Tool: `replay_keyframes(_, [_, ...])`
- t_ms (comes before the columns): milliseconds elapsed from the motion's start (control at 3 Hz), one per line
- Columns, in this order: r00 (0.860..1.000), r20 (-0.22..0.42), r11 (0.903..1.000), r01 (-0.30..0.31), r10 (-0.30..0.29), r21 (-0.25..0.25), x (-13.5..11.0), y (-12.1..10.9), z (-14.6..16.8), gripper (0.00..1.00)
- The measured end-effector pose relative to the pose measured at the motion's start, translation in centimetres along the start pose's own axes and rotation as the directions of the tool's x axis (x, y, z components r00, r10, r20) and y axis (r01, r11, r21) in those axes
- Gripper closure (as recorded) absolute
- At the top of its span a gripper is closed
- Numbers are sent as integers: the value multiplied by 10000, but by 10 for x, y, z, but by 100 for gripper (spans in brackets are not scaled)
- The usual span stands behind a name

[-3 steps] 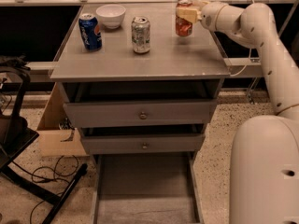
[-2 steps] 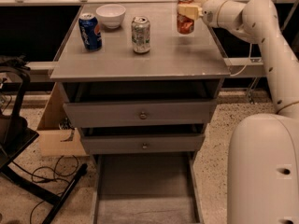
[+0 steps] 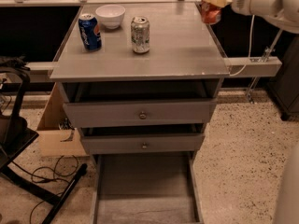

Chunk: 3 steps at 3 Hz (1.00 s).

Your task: Place coke can into bottom drawer

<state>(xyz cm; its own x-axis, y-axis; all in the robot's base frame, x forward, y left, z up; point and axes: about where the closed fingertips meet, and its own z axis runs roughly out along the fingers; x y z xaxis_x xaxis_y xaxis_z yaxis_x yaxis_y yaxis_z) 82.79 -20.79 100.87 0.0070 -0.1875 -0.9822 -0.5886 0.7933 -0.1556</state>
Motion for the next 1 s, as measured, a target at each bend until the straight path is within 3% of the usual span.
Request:
replay_keyframes(333, [9972, 748, 9986, 59, -98, 524, -47, 13, -75, 100])
replay_keyframes(667, [9969, 786, 10000, -52, 52, 5, -35, 58, -122, 100])
replay_keyframes(1000, [9993, 151, 9961, -314, 328, -824, 14, 102, -162, 100])
